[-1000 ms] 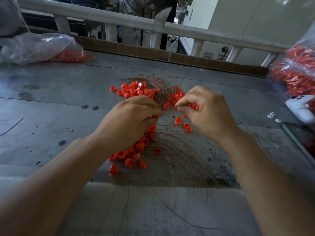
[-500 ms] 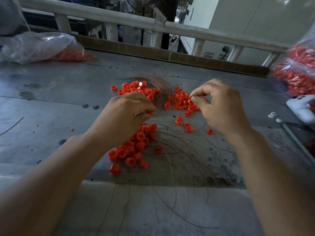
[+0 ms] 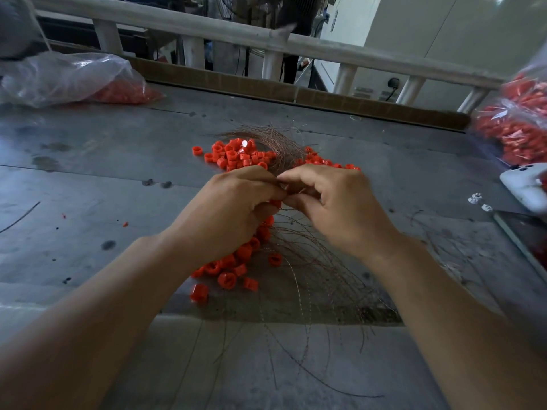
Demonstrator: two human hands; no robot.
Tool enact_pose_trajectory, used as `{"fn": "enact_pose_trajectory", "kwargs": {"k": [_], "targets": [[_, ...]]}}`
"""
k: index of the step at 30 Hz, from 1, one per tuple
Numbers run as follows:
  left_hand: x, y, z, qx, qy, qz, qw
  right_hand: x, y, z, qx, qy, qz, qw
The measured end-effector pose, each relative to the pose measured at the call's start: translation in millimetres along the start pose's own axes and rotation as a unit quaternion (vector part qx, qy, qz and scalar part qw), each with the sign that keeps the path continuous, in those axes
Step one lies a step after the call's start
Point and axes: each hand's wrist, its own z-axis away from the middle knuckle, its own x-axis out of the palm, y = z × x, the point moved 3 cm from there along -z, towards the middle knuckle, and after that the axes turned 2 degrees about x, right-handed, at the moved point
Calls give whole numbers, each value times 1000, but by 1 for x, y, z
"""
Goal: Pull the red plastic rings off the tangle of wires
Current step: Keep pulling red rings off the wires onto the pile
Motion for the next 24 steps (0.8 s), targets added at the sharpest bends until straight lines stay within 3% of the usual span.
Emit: {"fn": "enact_pose_trajectory", "kwargs": {"k": [9, 24], "targets": [[-2, -1, 0, -2, 4, -8, 1000, -9, 4, -1, 24, 50, 32, 998], [-4, -2, 2, -7, 4, -2, 1000, -14, 17, -1, 62, 35, 43, 997]]}}
